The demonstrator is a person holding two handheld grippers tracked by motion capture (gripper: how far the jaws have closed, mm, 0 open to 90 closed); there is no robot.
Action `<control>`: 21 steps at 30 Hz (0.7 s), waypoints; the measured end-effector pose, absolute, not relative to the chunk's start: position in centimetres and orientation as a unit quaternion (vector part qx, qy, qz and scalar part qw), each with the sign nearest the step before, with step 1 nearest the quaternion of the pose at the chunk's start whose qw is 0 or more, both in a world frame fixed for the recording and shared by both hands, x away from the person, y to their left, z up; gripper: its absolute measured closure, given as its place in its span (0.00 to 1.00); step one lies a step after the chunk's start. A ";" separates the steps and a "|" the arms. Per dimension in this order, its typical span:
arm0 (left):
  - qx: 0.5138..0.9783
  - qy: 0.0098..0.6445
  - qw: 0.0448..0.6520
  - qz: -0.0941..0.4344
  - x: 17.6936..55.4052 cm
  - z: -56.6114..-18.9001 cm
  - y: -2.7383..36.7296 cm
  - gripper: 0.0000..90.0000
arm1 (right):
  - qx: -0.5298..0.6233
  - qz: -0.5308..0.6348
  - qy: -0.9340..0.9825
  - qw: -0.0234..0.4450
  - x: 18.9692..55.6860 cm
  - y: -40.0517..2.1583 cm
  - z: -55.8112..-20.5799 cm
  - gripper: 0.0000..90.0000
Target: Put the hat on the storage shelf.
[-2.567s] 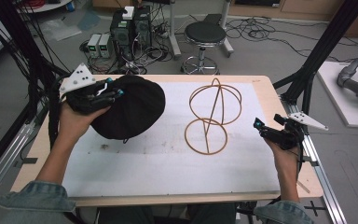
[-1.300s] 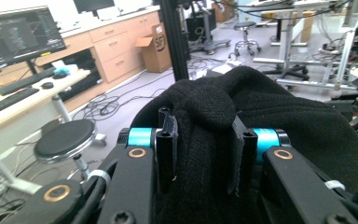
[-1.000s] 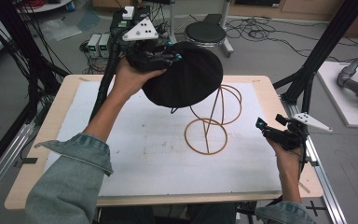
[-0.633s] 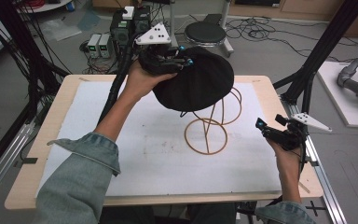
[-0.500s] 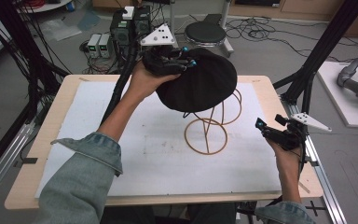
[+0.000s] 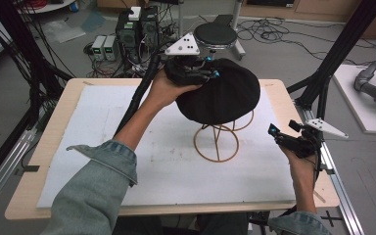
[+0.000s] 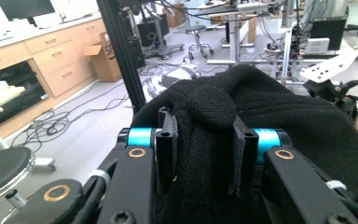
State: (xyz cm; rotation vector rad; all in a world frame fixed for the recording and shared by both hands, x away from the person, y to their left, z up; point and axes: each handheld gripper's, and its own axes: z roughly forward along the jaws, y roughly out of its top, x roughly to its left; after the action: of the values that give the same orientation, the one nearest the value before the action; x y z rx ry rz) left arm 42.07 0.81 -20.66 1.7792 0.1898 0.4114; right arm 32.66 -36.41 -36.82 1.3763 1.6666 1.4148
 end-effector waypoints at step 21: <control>0.794 0.061 0.580 0.170 41.9 -22.7 -1.1 0.74 | 0.514 0.526 0.619 0.276 32.6 -36.7 -36.9 0.13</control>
State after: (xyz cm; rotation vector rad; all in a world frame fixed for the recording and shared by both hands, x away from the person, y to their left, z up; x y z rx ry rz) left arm 41.93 -1.13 -22.66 1.8564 0.1429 0.3966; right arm 32.62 -36.67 -36.86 1.3800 1.6634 1.4139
